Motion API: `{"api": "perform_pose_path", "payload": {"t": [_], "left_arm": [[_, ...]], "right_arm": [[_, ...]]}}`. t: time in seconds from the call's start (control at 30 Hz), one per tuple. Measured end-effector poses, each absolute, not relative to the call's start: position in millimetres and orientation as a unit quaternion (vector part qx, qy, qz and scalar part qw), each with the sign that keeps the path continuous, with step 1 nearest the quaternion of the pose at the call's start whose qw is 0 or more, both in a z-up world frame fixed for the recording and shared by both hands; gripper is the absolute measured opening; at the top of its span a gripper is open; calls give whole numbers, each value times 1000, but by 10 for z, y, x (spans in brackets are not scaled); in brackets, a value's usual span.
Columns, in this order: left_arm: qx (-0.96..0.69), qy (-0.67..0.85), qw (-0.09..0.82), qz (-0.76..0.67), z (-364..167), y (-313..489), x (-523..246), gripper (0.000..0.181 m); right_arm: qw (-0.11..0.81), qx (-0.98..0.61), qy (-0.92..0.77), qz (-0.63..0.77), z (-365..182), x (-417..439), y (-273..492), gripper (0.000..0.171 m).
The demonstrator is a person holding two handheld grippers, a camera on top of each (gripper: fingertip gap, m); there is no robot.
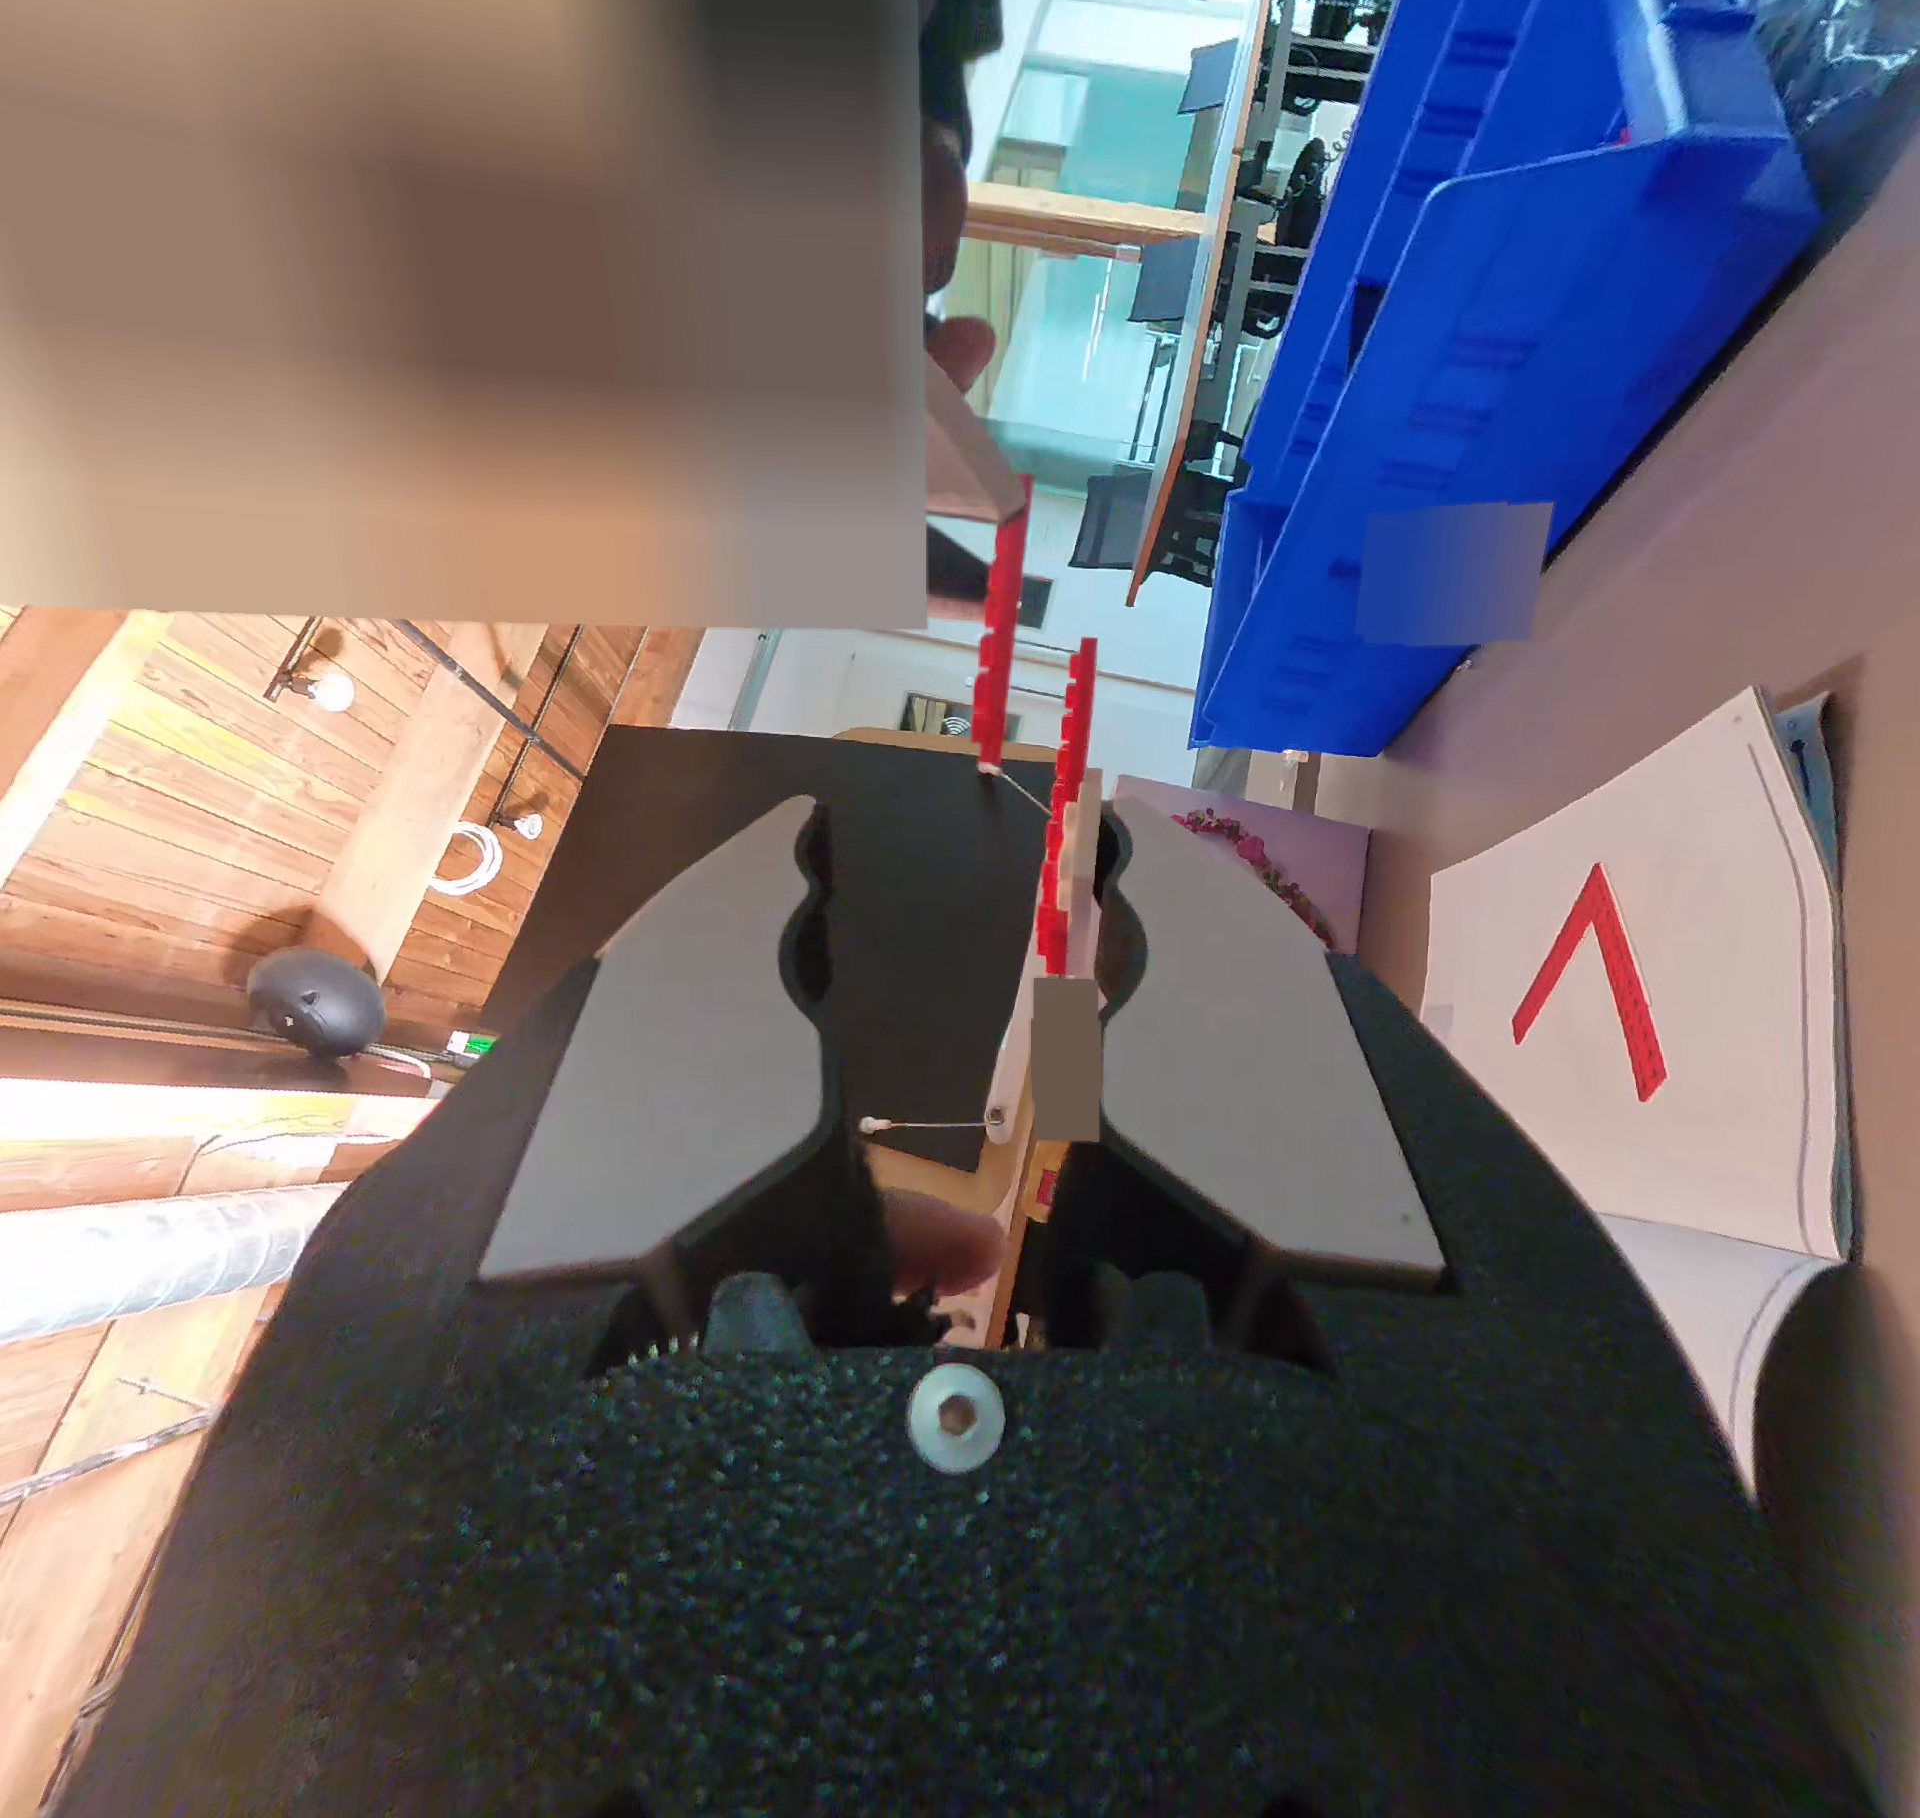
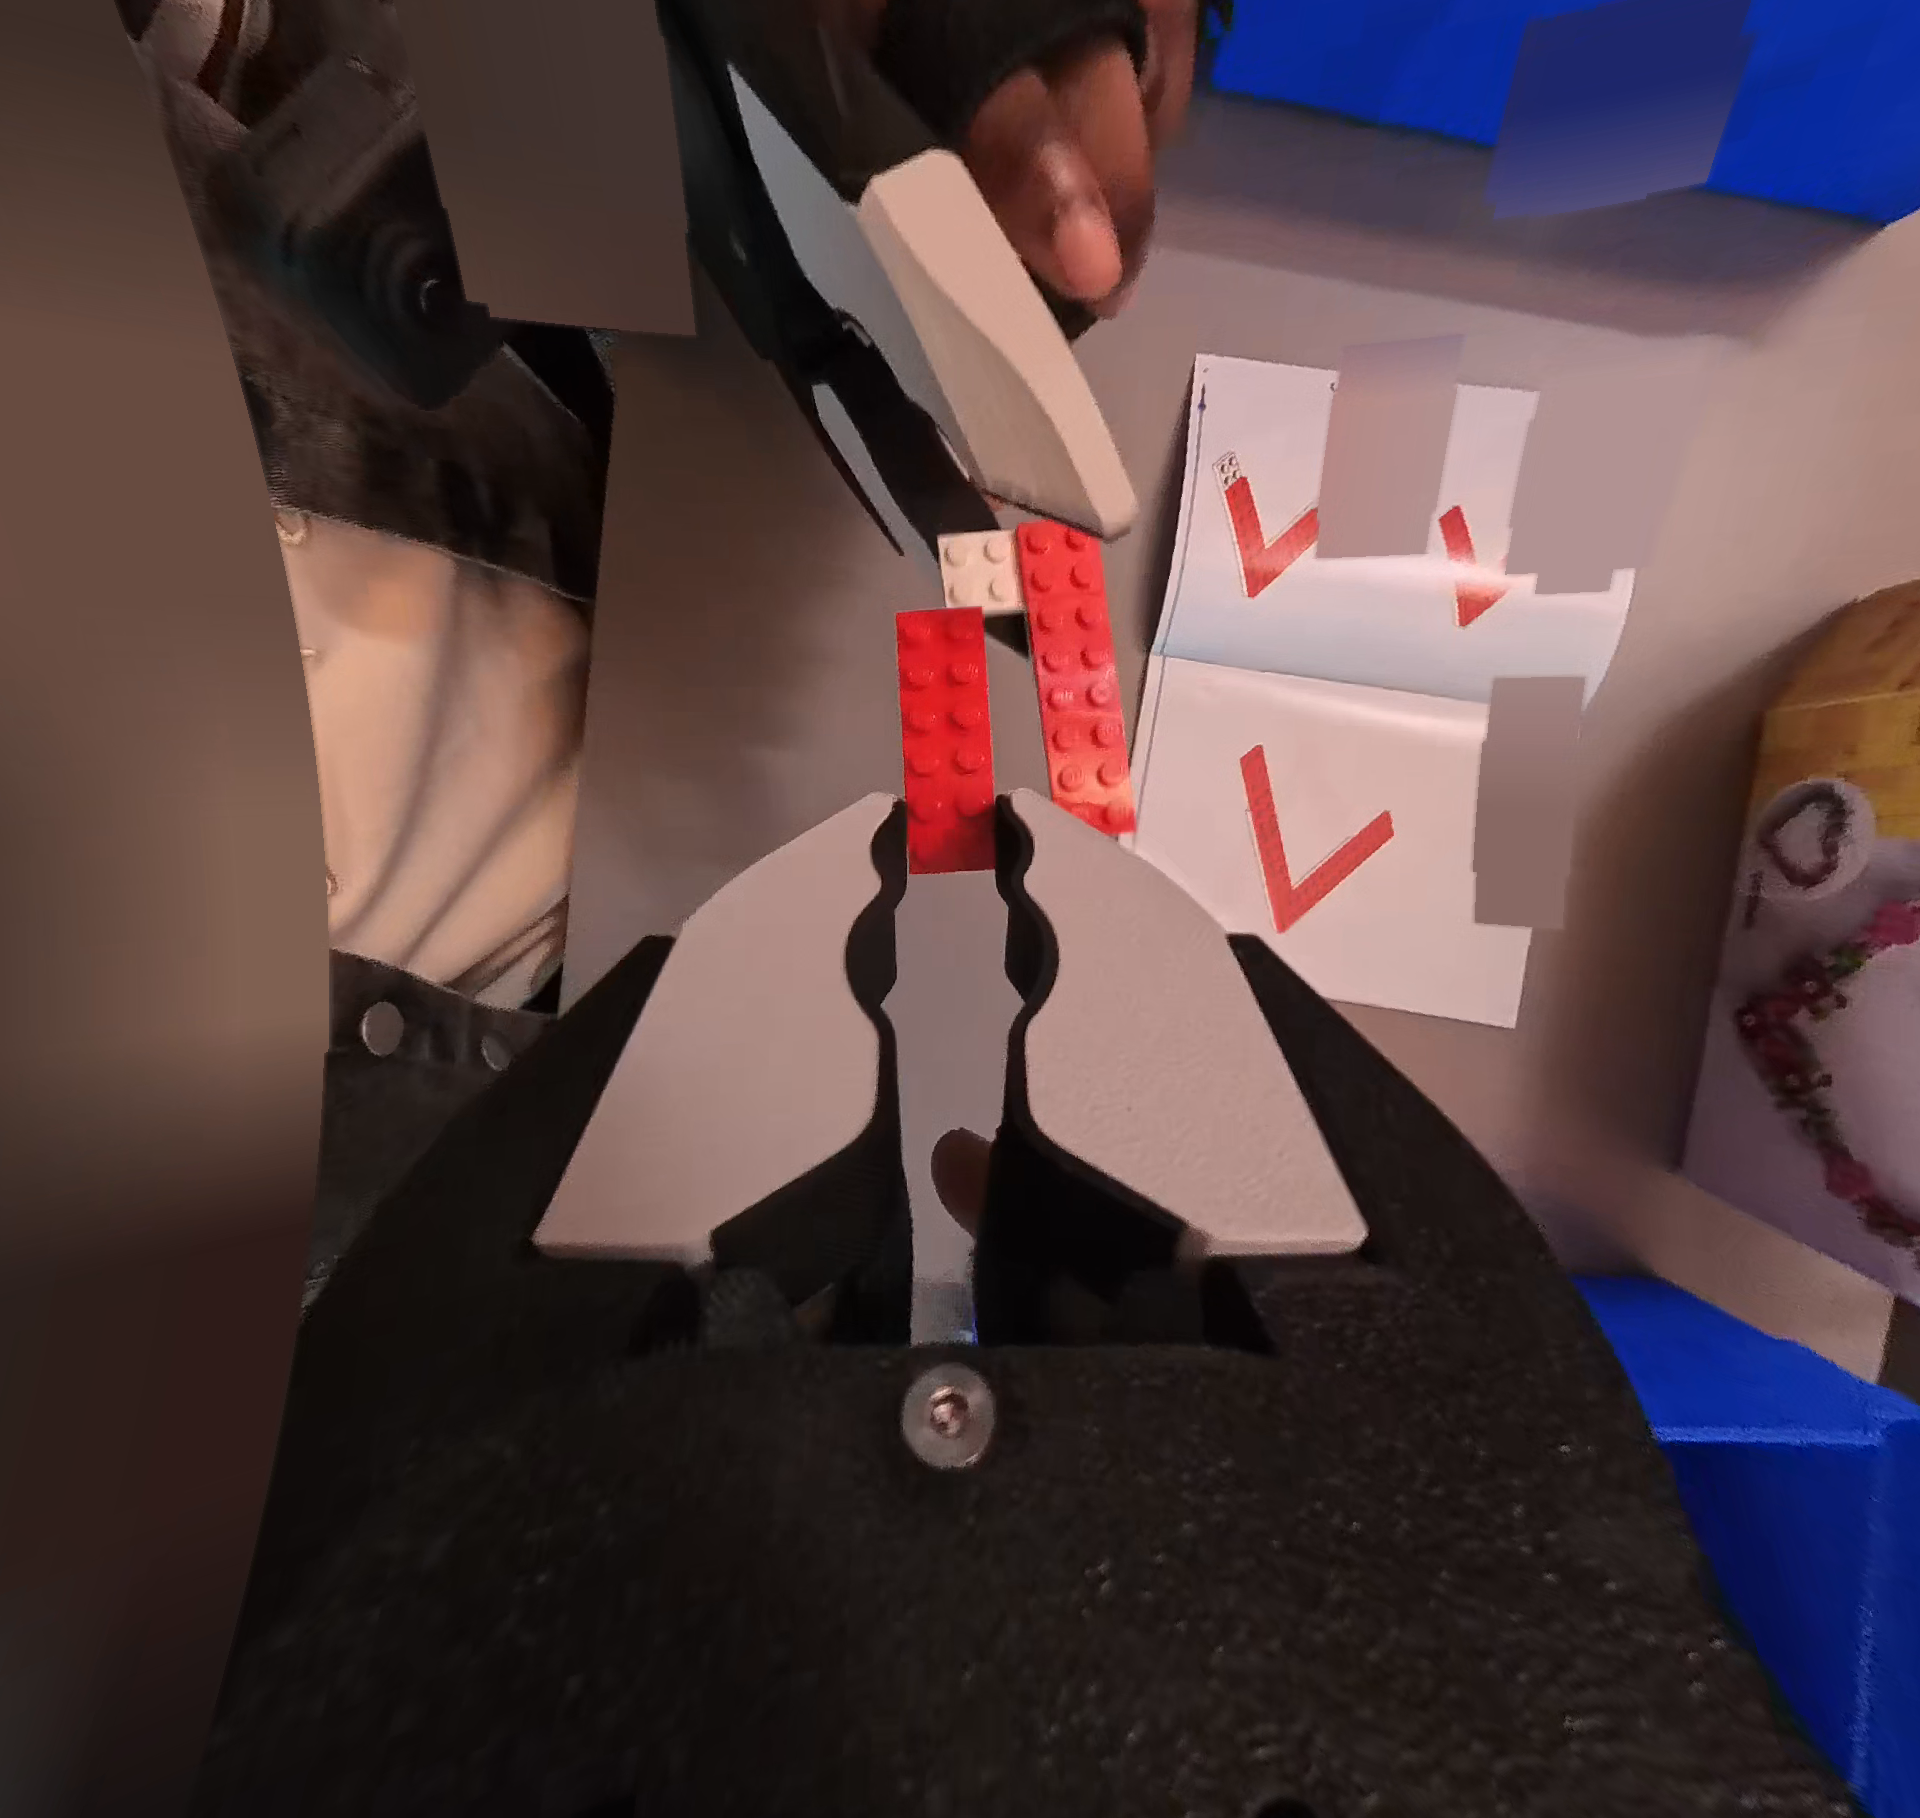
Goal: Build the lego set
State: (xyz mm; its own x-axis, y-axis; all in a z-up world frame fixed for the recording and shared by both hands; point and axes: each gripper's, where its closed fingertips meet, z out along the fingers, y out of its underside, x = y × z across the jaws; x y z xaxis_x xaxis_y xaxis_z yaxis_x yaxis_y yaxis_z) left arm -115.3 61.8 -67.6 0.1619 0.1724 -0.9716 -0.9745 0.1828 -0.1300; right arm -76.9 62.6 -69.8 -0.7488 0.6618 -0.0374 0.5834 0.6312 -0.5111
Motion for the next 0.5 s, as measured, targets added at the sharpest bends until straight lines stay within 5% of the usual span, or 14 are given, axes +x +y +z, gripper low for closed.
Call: {"api": "perform_pose_path", "payload": {"t": [0.5], "left_arm": [[-428, 470, 615, 467, -674, 685, -1095, 43]], "right_arm": [[49, -351, -907, 227, -798, -863, 574, 16]]}}
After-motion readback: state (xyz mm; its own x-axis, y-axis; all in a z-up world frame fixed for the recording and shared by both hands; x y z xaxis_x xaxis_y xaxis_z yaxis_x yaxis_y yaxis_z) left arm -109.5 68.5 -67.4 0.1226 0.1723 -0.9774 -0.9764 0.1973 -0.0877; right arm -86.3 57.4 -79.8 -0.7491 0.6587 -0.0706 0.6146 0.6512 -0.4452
